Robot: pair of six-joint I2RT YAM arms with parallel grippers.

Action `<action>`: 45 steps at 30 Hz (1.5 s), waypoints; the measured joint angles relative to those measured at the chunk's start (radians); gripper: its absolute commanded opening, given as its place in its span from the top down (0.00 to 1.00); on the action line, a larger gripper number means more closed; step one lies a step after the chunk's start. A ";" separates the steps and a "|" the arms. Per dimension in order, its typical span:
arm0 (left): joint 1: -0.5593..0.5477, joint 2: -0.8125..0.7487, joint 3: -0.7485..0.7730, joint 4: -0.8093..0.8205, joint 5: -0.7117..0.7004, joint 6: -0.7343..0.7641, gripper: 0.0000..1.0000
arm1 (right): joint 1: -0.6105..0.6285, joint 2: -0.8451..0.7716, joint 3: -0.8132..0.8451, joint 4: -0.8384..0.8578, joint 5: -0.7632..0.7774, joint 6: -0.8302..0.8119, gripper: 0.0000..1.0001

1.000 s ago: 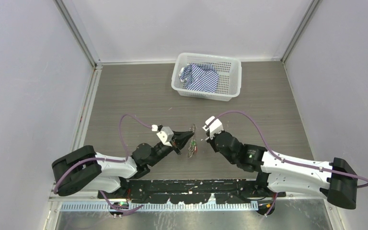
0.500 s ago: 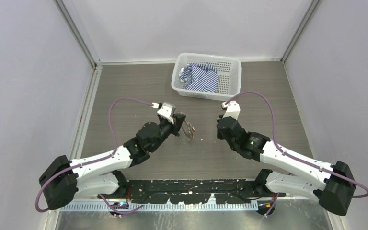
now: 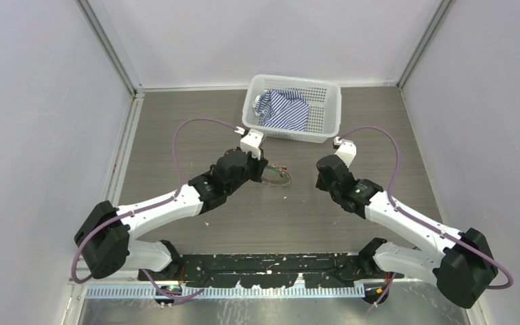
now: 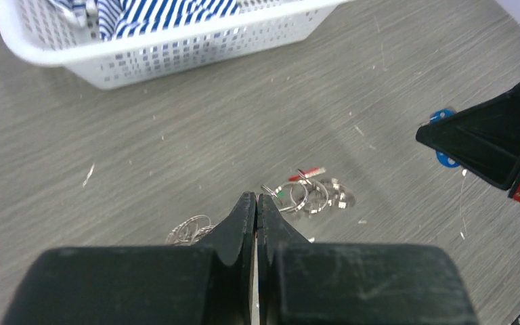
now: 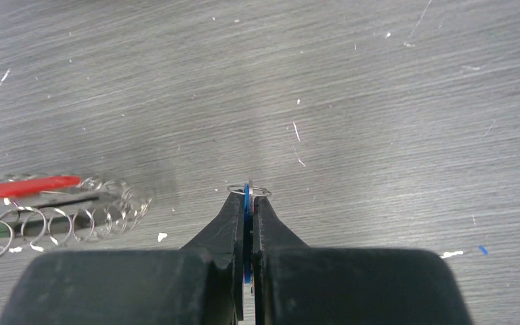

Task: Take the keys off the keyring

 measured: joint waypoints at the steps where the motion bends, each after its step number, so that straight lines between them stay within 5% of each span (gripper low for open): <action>1: 0.001 -0.003 -0.007 -0.005 0.005 -0.009 1.00 | -0.003 0.003 -0.003 -0.003 -0.004 0.008 0.99; 15: 0.004 -0.208 -0.325 -0.188 0.104 -0.196 0.99 | -0.003 0.071 -0.060 -0.030 -0.043 0.161 0.99; 18: 0.004 -0.209 -0.325 -0.222 0.075 -0.219 0.87 | -0.005 0.079 -0.062 -0.035 -0.040 0.179 0.99; 20: 0.004 -0.200 -0.315 -0.250 0.032 -0.241 0.69 | -0.010 0.089 -0.061 -0.041 -0.036 0.186 0.96; 21: 0.004 -0.193 -0.310 -0.258 0.017 -0.244 0.54 | -0.014 0.094 -0.061 -0.044 -0.035 0.190 0.93; 25: 0.005 -0.168 -0.270 -0.304 -0.045 -0.260 0.44 | -0.035 0.101 -0.062 -0.056 -0.033 0.205 0.82; 32: 0.006 -0.167 -0.144 -0.439 -0.093 -0.240 0.10 | -0.058 0.093 -0.061 -0.077 -0.018 0.207 0.60; 39: 0.014 -0.160 0.019 -0.579 -0.095 -0.229 0.03 | -0.069 0.044 -0.059 -0.089 -0.009 0.203 0.11; 45: 0.014 -0.132 0.132 -0.657 -0.112 -0.240 0.00 | -0.071 0.040 0.008 -0.113 0.002 0.154 0.00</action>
